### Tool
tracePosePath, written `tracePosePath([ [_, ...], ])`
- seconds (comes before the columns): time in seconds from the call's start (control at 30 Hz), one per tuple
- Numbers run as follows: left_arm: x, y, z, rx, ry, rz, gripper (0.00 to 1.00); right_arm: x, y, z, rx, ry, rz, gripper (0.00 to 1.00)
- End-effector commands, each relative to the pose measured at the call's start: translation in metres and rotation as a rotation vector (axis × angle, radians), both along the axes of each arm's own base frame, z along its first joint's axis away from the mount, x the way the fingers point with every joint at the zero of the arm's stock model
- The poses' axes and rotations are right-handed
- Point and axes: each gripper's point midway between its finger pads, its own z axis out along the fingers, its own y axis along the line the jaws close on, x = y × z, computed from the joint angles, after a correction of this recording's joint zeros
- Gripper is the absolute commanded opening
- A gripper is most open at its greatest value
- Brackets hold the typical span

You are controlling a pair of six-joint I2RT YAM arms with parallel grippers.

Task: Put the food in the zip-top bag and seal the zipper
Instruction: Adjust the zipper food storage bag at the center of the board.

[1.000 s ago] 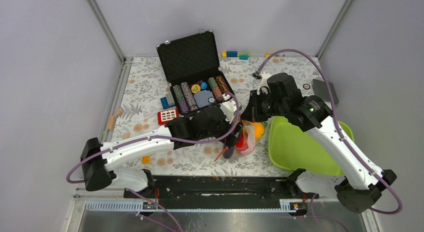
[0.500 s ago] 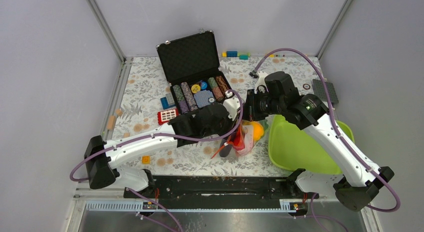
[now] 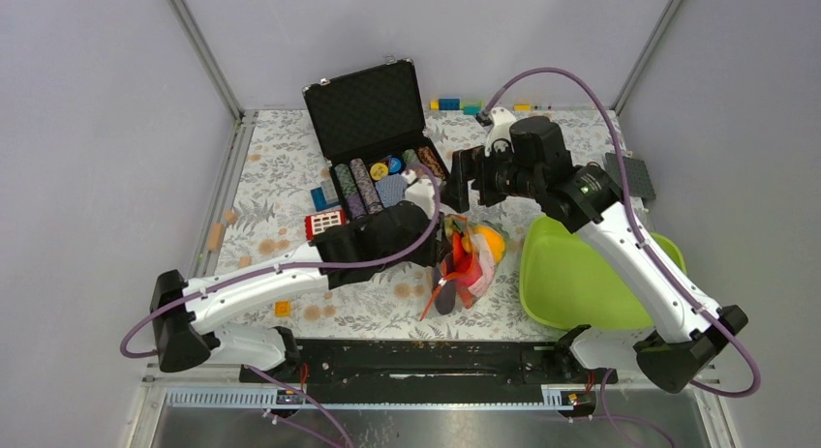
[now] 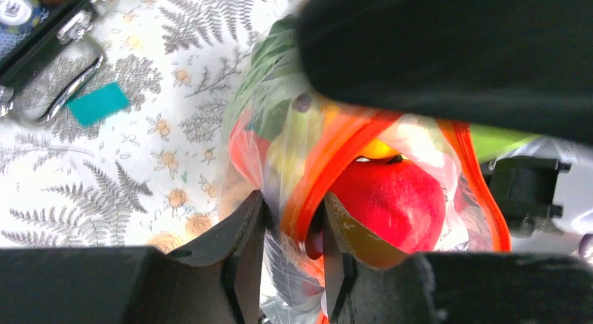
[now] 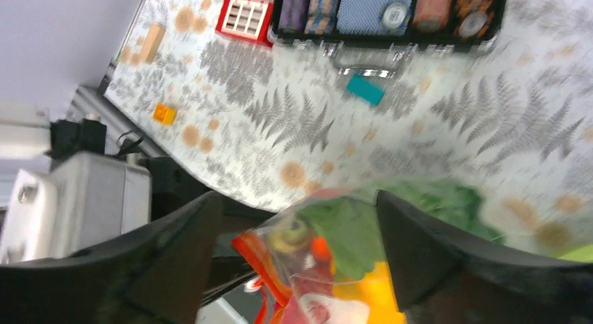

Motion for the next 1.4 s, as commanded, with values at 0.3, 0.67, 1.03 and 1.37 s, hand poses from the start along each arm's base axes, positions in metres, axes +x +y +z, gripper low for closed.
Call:
tracePosePath([
  [0.3, 0.040, 0.060, 0.020, -0.246, 0.175, 0.651, 0.00, -0.056, -0.022, 0.027, -0.023, -0.408, 0.030, 1.00],
  [0.67, 0.054, 0.053, 0.019, -0.277, 0.221, 0.747, 0.00, -0.103, 0.032, -0.055, -0.194, -0.351, 0.114, 0.90],
  [1.03, 0.053, 0.054, 0.016, -0.282, 0.234, 0.762, 0.00, -0.085, 0.013, -0.096, -0.429, -0.333, -0.073, 0.43],
  [1.37, 0.047, 0.055, 0.025, -0.293, 0.169, 0.634, 0.62, -0.077, 0.004, -0.090, -0.421, -0.368, -0.110, 0.00],
])
